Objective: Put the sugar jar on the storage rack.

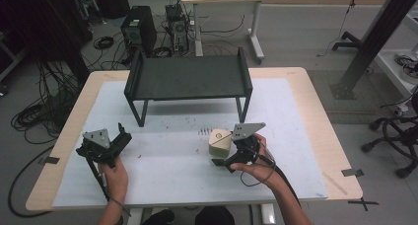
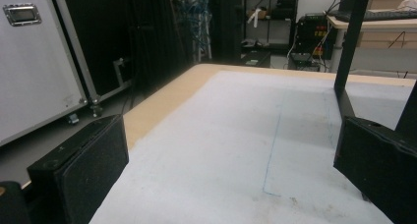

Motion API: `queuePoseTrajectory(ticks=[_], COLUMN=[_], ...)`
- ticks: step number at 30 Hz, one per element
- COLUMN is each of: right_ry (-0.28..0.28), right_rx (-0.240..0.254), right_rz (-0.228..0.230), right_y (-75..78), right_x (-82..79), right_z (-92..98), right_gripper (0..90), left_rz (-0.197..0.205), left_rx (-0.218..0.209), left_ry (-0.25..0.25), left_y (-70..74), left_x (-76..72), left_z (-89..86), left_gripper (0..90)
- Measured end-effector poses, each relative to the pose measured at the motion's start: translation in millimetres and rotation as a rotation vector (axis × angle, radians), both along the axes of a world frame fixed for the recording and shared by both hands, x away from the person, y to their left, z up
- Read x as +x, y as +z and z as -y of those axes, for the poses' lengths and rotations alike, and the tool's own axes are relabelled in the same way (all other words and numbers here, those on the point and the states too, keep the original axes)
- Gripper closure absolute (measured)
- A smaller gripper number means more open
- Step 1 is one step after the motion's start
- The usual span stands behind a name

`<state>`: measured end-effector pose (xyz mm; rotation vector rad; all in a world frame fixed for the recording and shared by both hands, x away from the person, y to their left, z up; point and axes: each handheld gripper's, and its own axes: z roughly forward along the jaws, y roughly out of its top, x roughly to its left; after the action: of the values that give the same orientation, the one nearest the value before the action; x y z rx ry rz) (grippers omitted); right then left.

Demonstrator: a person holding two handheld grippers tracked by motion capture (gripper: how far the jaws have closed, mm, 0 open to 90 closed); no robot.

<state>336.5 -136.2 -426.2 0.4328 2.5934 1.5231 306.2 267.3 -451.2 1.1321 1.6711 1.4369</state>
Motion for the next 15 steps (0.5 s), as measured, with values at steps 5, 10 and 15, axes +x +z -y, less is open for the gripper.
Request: queuePoseTrajectory(ticks=[5, 10, 15], right_ry=[0.002, 0.003, 0.002], right_rx=[0.0, -0.001, -0.002], right_rz=[0.002, 0.002, 0.003], right_y=[0.1, 0.4, 0.5], right_x=[-0.1, -0.4, -0.4], right_z=[-0.4, -0.8, -1.1], right_gripper=[1.5, 1.5, 1.5], left_rz=[0.0, 0.0, 0.0], left_rx=[0.001, 0.0, 0.0], left_ry=[-0.001, 0.0, 0.0], left_y=[0.0, 0.0, 0.0], left_x=[0.0, -0.1, -0.1], left_z=[0.0, 0.0, 0.0], left_gripper=[0.2, 0.2, 0.2])
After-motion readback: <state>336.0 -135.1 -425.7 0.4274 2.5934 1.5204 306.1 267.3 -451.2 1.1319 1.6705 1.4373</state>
